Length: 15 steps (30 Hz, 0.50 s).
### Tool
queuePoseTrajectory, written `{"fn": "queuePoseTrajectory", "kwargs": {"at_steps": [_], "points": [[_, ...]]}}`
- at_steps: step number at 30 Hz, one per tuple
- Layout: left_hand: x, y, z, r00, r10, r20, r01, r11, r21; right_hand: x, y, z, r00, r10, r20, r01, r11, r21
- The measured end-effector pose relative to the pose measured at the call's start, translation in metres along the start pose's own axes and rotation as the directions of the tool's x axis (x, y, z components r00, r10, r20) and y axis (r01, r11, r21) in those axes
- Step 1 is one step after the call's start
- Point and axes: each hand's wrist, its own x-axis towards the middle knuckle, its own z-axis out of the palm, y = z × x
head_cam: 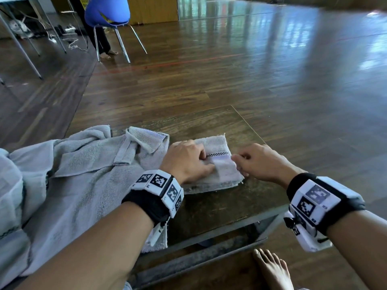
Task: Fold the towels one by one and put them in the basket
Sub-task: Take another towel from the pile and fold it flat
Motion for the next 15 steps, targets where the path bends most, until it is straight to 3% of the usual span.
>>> {"fn": "queuePoseTrajectory", "kwargs": {"at_steps": [9,13,15], "points": [[-0.008,0.018,0.011,0.966,0.221,0.134,-0.204,0.971,-0.128,-0.004,0.023,-0.002,0.989,-0.135,-0.052,0.139,0.987,0.076],[-0.002,0.023,0.008,0.979,0.199,0.044,-0.172,0.923,-0.345,-0.006,0.026,-0.003,0.984,-0.175,-0.039,0.179,0.978,0.11],[0.0,0.025,0.005,0.98,0.197,0.0,-0.186,0.923,-0.336,-0.005,0.026,-0.001,0.985,-0.172,-0.004,0.171,0.978,0.116]]}}
